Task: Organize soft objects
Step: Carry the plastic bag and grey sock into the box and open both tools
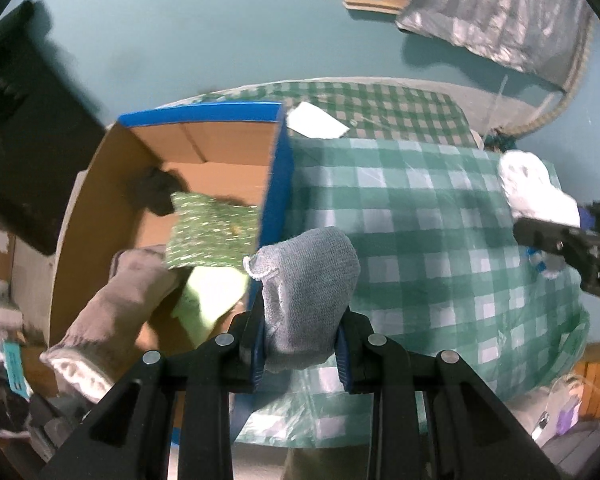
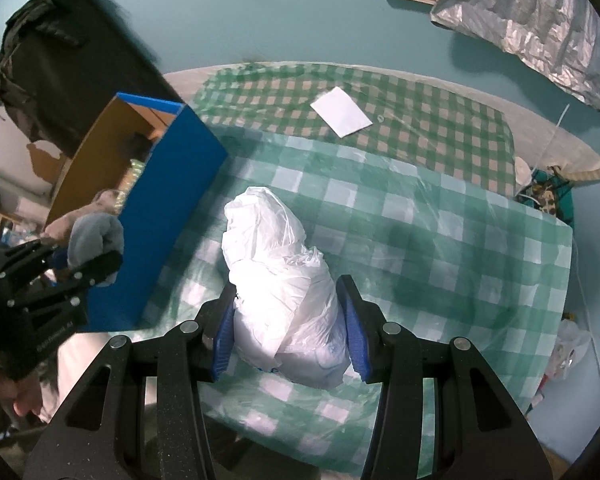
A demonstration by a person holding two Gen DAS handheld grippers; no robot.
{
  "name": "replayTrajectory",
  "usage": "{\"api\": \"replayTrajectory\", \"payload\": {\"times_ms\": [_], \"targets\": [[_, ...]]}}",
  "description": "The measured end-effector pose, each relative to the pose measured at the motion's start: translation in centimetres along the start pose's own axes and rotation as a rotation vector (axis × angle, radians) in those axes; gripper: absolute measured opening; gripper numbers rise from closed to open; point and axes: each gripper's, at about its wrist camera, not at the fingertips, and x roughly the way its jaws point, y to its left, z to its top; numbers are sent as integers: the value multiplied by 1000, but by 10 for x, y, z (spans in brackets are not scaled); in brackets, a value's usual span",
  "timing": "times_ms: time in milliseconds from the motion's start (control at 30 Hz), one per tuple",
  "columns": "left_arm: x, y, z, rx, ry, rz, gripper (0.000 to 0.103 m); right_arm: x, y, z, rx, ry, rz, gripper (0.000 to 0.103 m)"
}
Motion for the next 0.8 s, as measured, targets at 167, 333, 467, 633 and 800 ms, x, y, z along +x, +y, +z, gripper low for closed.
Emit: {"api": "replayTrajectory", "payload": {"times_ms": [167,333,467,633,800], "targets": [[-14,24,-3,-58,-13,1,28,-9,17,2,-19,-9,4,47],[-25,44,-8,-67,-34,29,28,-14,35,6,-40,-19,8,47],[-29,64,-10,-100,-36,44,28,-17,49,11,-57,-25,14,47],[-32,84,-12,-140,-40,63,28,-18,69,19,-78,-30,28,47],[-32,101,-13,-166,-42,72,28,-13,93,28,-106,-36,52,47]]}}
